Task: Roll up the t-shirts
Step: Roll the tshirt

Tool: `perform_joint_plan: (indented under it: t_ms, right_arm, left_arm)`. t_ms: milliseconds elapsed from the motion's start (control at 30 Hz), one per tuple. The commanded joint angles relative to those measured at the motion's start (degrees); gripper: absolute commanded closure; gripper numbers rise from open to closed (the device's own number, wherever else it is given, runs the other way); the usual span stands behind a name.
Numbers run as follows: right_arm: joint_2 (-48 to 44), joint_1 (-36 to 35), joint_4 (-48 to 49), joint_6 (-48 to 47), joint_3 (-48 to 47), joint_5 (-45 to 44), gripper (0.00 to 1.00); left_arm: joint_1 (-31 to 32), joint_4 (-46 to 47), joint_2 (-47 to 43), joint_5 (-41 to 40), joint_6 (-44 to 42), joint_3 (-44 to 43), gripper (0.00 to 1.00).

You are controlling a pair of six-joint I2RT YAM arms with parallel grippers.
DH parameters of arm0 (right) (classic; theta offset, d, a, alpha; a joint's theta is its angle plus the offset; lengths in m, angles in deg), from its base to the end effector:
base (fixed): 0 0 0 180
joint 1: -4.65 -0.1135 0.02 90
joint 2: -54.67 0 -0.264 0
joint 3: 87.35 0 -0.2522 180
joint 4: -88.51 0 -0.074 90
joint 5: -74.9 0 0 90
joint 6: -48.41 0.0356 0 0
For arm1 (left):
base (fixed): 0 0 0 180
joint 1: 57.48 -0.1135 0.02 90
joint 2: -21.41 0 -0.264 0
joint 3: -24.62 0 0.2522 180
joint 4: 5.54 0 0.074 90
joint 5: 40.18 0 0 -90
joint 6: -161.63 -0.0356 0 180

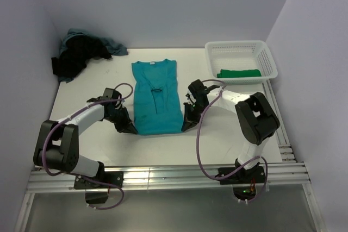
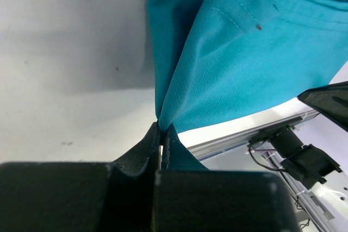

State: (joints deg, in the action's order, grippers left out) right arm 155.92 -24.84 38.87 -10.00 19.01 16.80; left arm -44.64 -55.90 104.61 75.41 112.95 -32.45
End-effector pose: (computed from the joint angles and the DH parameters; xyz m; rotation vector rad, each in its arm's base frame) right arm 0.2675 0.1729 0.1539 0.0397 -2.9169 -0.8832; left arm 0.2305 -0.0683 0.1614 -0.6682 2.9652 -0.7782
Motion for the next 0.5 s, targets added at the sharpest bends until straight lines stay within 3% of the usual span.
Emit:
perform_joint_plan:
  t_ms: [0,467]
  right_arm:
    - [-2.81,-0.39,-6.03,-2.15,-3.65,-0.17,1.00]
    - [4.56,1.63,-14.92,-6.19,-17.20,0.97,1.00]
  left_arm:
    - [0.08,-3.65,-2.16,-1.68,1.66,-2.92,0.99]
    - [-2.29,-4.97,4.51,1.75,2.98,-12.23,0.99]
